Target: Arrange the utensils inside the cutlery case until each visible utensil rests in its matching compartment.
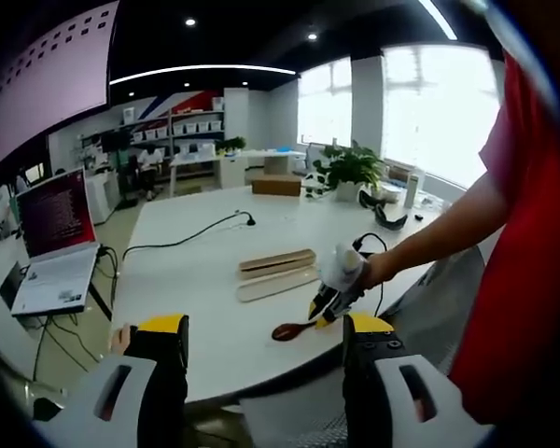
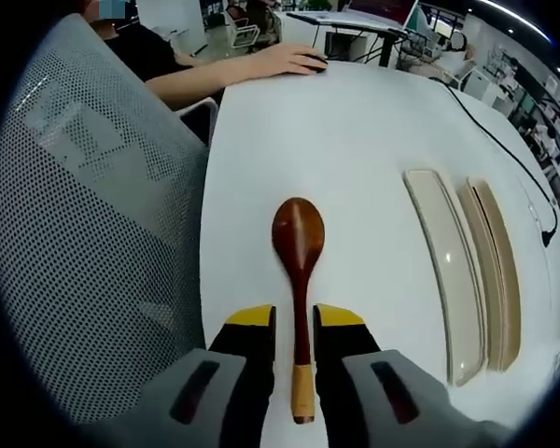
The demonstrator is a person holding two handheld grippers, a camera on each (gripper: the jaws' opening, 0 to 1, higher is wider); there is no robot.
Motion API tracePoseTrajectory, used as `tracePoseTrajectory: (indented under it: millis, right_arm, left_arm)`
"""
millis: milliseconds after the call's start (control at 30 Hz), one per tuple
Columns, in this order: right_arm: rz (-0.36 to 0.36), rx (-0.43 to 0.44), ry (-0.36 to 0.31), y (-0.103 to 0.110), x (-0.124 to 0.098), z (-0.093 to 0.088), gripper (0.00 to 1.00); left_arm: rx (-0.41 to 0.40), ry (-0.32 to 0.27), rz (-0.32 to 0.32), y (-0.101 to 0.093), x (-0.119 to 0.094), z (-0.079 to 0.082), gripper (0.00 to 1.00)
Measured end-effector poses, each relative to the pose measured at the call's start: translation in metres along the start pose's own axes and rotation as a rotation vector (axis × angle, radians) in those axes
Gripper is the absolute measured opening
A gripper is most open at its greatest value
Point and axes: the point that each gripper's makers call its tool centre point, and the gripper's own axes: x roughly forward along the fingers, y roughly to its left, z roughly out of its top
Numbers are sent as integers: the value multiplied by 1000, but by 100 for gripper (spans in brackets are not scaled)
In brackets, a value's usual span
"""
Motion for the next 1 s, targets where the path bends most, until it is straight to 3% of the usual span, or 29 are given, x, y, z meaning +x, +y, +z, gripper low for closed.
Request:
tracePoseTrajectory:
  millis: [400, 1000]
  right_arm:
    - [8, -11, 5, 0, 1, -3, 12]
    - [13, -26, -12, 4, 7, -3, 11]
  left_arm:
    - [-56, -25, 20, -3, -4, 0, 69]
    - [-69, -34, 41, -3, -7, 0, 70]
